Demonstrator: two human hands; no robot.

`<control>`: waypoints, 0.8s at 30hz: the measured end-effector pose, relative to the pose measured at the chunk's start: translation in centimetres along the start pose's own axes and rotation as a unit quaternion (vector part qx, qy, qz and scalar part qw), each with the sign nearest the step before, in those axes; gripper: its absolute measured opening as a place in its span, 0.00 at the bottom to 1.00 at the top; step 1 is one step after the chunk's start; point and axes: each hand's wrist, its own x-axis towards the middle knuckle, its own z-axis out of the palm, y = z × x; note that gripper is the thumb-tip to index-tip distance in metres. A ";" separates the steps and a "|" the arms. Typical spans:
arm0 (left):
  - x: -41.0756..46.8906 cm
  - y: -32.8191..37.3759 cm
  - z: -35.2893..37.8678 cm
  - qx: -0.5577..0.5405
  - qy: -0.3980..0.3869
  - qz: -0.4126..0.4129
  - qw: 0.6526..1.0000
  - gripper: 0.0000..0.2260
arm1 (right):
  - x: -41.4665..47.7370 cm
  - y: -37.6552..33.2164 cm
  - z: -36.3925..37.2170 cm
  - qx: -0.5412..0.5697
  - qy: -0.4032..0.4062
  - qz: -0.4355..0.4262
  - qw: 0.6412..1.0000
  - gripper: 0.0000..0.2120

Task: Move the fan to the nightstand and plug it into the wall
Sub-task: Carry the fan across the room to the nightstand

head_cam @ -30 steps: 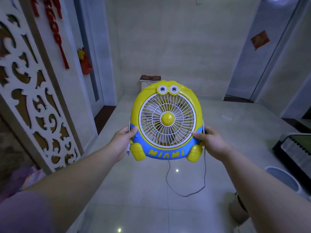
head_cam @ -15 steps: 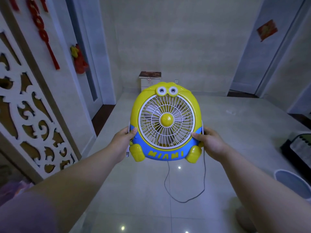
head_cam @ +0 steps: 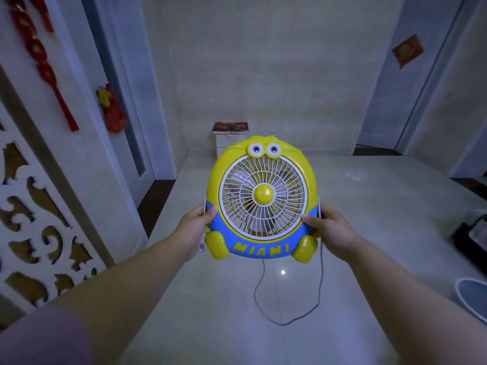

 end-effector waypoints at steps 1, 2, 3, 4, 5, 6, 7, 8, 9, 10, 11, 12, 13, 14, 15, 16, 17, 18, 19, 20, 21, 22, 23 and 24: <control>0.9 0.1 -0.5 0.000 -0.002 0.002 1.000 0.11 | 0.9 0.1 0.4 0.001 0.000 -0.001 1.000 0.16; 1.5 0.2 -0.8 -0.001 -0.006 0.005 1.000 0.11 | 1.6 0.3 0.7 0.003 0.003 -0.001 1.000 0.16; 2.5 0.2 -1.3 -0.001 -0.008 0.005 1.000 0.11 | 2.5 0.5 1.1 0.005 0.007 -0.002 1.000 0.16; 3.4 0.3 -1.7 0.002 -0.011 0.005 1.000 0.11 | 3.4 0.7 1.4 0.007 0.010 -0.002 1.000 0.16; 4.1 0.4 -2.0 0.005 -0.011 0.006 1.000 0.11 | 4.1 0.8 1.7 0.008 0.013 -0.001 1.000 0.16; 4.7 0.5 -2.3 0.008 -0.012 0.003 1.000 0.12 | 4.6 0.9 2.0 0.010 0.015 0.001 1.000 0.16; 5.7 0.5 -2.7 0.007 -0.014 -0.002 1.000 0.13 | 5.6 1.1 2.3 0.011 0.017 0.005 1.000 0.16; 6.4 0.6 -2.9 0.006 -0.014 -0.007 1.000 0.14 | 6.3 1.1 2.4 0.013 0.019 0.009 1.000 0.16; 7.1 0.7 -3.0 0.005 -0.016 -0.010 1.000 0.14 | 7.2 1.2 2.5 0.014 0.016 0.012 1.000 0.17; 7.7 0.8 -3.0 0.007 -0.017 -0.012 1.000 0.14 | 8.0 1.2 2.6 0.013 0.013 0.013 1.000 0.17; 8.7 0.8 -3.2 0.006 -0.016 -0.010 1.000 0.14 | 9.2 1.2 2.7 0.012 0.008 0.013 1.000 0.17; 9.6 0.9 -3.1 0.005 -0.011 -0.011 1.000 0.13 | 10.2 1.2 2.7 0.012 0.005 0.012 1.000 0.17; 10.8 0.9 -3.1 -0.001 -0.004 -0.012 1.000 0.11 | 11.6 1.2 2.7 0.012 0.001 0.012 1.000 0.17; 11.5 0.9 -3.0 -0.012 -0.001 -0.014 1.000 0.10 | 12.6 1.2 2.7 0.012 -0.002 0.012 1.000 0.17; 12.8 0.9 -2.9 -0.021 0.003 -0.015 1.000 0.10 | 14.0 1.4 2.6 0.012 -0.006 0.013 1.000 0.17; 13.8 0.9 -2.7 -0.025 0.005 -0.018 1.000 0.09 | 15.3 1.6 2.4 0.011 -0.011 0.014 1.000 0.17; 15.2 0.9 -2.6 -0.026 0.008 -0.019 0.999 0.09 | 16.9 1.7 2.3 0.011 -0.015 0.015 1.000 0.17; 16.3 0.9 -2.5 -0.025 0.011 -0.019 0.999 0.08 | 18.3 1.9 2.1 0.011 -0.018 0.015 1.000 0.17; 17.9 0.9 -2.4 -0.024 0.019 -0.019 0.999 0.08 | 20.1 1.9 1.8 0.012 -0.021 0.017 1.000 0.16; 19.2 0.9 -2.3 -0.021 0.025 -0.023 0.999 0.08 | 21.5 2.0 1.5 0.014 -0.024 0.017 0.999 0.16; 20.6 0.9 -2.3 -0.015 0.027 -0.028 0.999 0.09 | 23.0 2.0 1.3 0.016 -0.029 0.017 0.999 0.17; 21.7 0.9 -2.2 -0.009 0.029 -0.029 0.999 0.09 | 24.2 2.0 1.0 0.018 -0.034 0.017 0.999 0.17; 23.2 1.2 -1.9 -0.007 0.032 -0.027 0.999 0.09 | 25.9 1.8 0.6 0.019 -0.040 0.018 0.999 0.17; 24.7 1.5 -1.5 -0.007 0.037 -0.027 0.999 0.09 | 27.7 1.8 0.0 0.020 -0.046 0.020 0.999 0.17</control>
